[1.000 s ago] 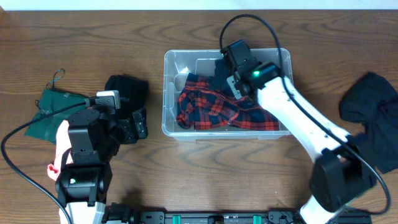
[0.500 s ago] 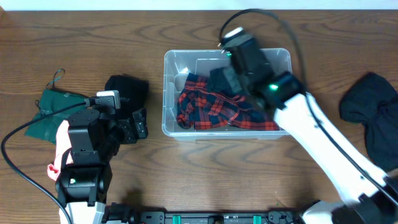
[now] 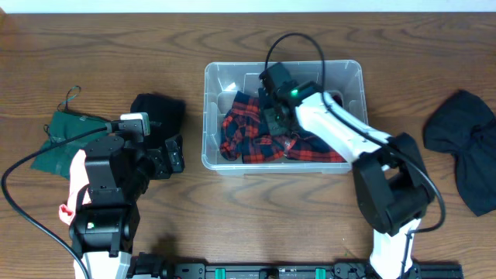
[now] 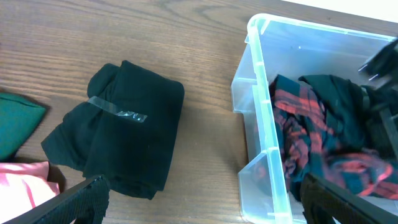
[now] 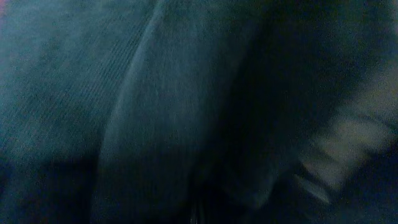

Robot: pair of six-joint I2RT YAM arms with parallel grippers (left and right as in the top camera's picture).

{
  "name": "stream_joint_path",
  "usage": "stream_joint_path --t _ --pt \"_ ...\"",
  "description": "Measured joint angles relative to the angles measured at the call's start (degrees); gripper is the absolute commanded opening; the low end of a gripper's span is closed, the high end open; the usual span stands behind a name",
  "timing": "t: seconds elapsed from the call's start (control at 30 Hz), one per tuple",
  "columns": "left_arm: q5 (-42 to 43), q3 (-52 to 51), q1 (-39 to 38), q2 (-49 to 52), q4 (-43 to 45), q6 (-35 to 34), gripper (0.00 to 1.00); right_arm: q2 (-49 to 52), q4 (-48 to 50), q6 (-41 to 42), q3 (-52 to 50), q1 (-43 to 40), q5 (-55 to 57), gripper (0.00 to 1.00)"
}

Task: Pack container
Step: 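Lift the navy garment into the bin and open the right gripper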

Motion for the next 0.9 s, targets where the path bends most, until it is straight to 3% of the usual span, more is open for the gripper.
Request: stream_joint_path --t 0.2,0.23,0.33,0.43,0.67,0.9 --pt "0.00 0.00 0.00 0.00 0.02 0.00 0.98 -0.79 -1.49 0.72 0.70 0.31 0.74 0.02" --pt "0.00 0.00 0.00 0.00 0.00 -0.02 0.98 -1.57 -2.08 0.90 0.72 0.22 1.60 0.07" --pt "0.00 0.00 0.00 0.00 0.02 0.00 0.98 -5.51 -3.28 1.62 0.70 -0.33 4.44 0.39" --pt "0.00 0.00 0.00 0.00 0.00 -0.02 0.98 -14.47 -3.78 1.27 0.81 -3.37 10.58 0.50" --pt "0.00 0.00 0.00 0.00 0.02 -0.02 0.98 -31.15 -8.83 -3.89 3.87 -24.39 22.71 0.69" --pt "0.00 0.00 0.00 0.00 0.00 -0.02 0.98 -23.26 -13.09 -15.04 -0.09 -43.95 23.32 0.80"
